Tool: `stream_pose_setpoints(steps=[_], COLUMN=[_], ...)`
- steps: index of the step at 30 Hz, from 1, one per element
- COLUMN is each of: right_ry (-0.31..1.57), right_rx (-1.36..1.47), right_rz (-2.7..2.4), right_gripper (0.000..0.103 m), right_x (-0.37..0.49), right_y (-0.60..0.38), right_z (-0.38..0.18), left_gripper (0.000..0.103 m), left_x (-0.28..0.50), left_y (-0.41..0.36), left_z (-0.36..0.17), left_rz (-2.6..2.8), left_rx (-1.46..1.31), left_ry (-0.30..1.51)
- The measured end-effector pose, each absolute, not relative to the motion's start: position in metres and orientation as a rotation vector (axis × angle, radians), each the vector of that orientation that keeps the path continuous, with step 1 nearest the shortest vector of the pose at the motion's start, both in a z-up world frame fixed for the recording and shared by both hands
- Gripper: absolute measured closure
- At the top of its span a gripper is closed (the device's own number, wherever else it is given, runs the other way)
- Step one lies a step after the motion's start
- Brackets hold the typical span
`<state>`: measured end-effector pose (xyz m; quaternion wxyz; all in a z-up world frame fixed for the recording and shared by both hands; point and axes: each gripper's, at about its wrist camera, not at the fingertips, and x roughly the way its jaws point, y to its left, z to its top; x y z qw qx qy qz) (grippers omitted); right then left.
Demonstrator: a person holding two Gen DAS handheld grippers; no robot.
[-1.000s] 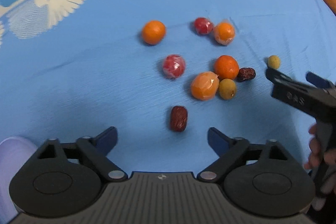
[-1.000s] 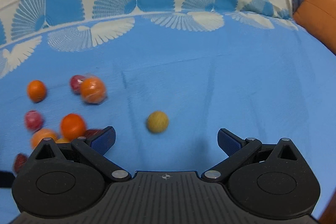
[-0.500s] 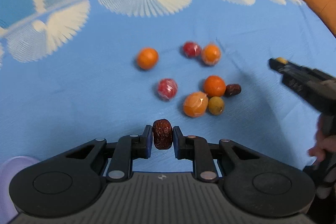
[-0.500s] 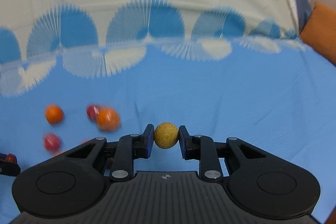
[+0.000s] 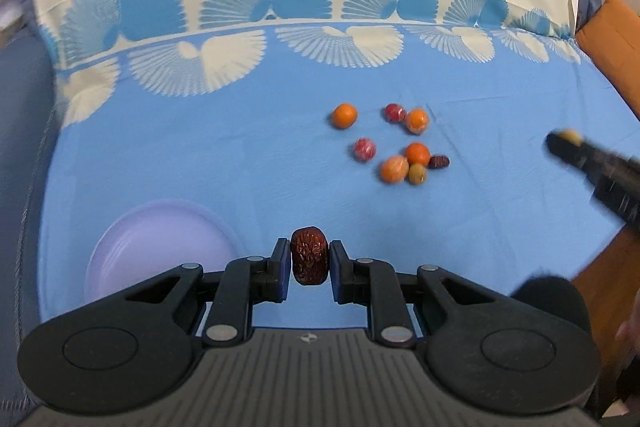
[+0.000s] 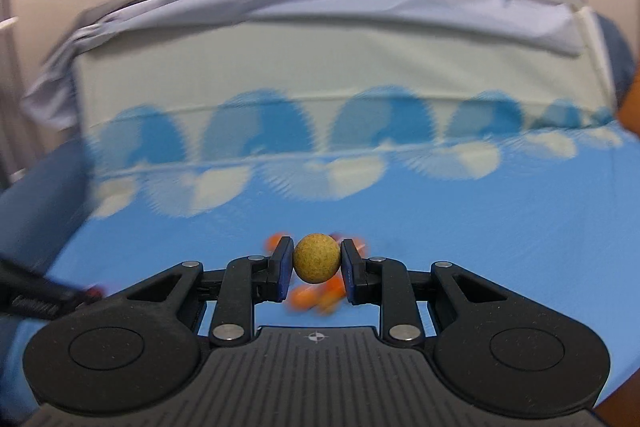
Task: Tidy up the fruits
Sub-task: 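Carry the date and yellow-green fruit over the plate and open both tools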
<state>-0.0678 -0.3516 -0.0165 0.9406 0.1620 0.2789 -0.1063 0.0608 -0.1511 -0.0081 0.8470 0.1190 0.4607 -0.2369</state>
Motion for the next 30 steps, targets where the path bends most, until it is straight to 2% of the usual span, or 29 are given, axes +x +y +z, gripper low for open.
stream_pose_setpoints(steps=[15, 22, 30], right_ry=[0.636, 0.632, 0.616], right_rx=[0.227, 0.170, 0.141], right_rz=[0.061, 0.106, 0.122], right_gripper=[0.076, 0.076, 0.076], right_x=[-0.130, -0.134, -0.135], right_y=[-0.185, -0.161, -0.150], right_z=[0.011, 0.024, 0.030], left_gripper=[0.081, 0.081, 0.081], left_x=[-0.026, -0.043, -0.050], left_y=[-0.009, 0.032, 0.042], left_z=[0.004, 0.012, 0.020], left_rz=[-0.369, -0.301, -0.291], left_rx=[0.147, 0.098, 0.079], left_ry=[0.959, 0.923, 0.905])
